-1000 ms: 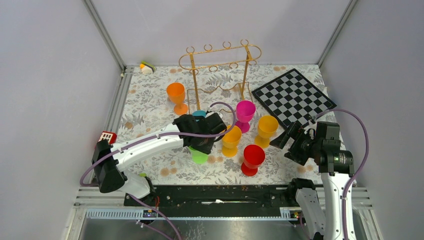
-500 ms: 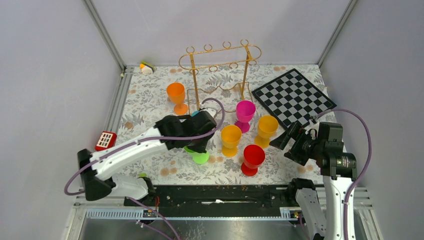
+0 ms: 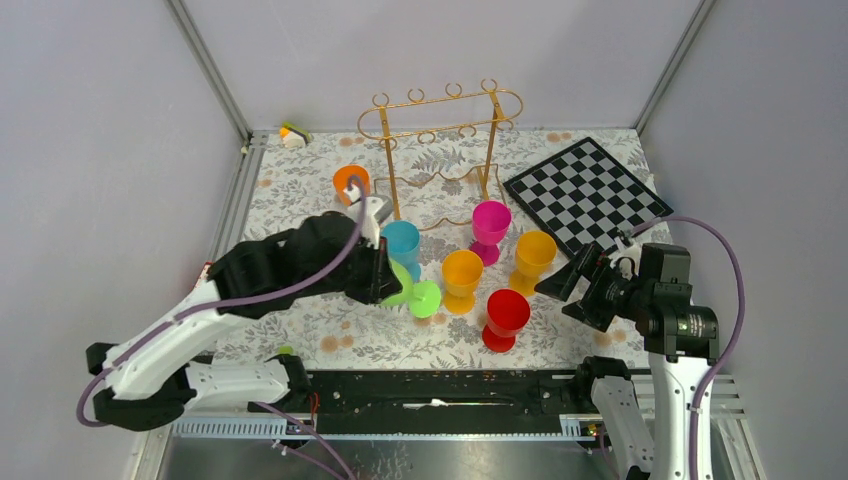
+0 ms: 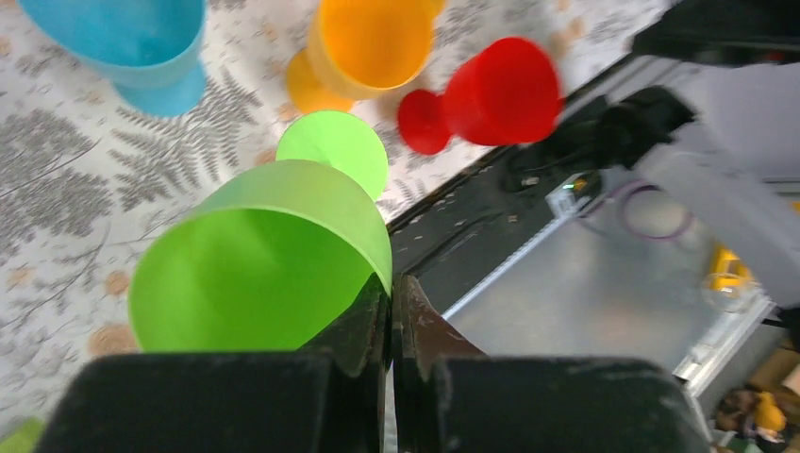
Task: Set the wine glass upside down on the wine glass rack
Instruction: Pick up the wine glass at the center of the board, then adjust the wine glass.
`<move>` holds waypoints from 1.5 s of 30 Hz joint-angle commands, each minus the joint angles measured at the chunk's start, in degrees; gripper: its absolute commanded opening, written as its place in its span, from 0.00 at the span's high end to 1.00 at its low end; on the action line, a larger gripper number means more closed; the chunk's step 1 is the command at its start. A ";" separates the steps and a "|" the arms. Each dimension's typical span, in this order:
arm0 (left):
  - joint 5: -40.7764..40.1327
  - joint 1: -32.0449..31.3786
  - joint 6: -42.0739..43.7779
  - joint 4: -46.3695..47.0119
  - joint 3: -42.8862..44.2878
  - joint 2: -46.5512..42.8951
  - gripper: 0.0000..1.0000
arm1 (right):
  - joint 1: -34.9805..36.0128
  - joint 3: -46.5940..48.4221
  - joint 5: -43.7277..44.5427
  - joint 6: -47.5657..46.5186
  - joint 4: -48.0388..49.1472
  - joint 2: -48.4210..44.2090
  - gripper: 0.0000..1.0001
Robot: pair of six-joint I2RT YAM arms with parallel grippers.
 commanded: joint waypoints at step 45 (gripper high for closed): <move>11.78 -0.09 -19.18 29.32 -9.59 -9.28 1.00 | 40.22 5.19 5.35 21.29 21.46 15.81 0.71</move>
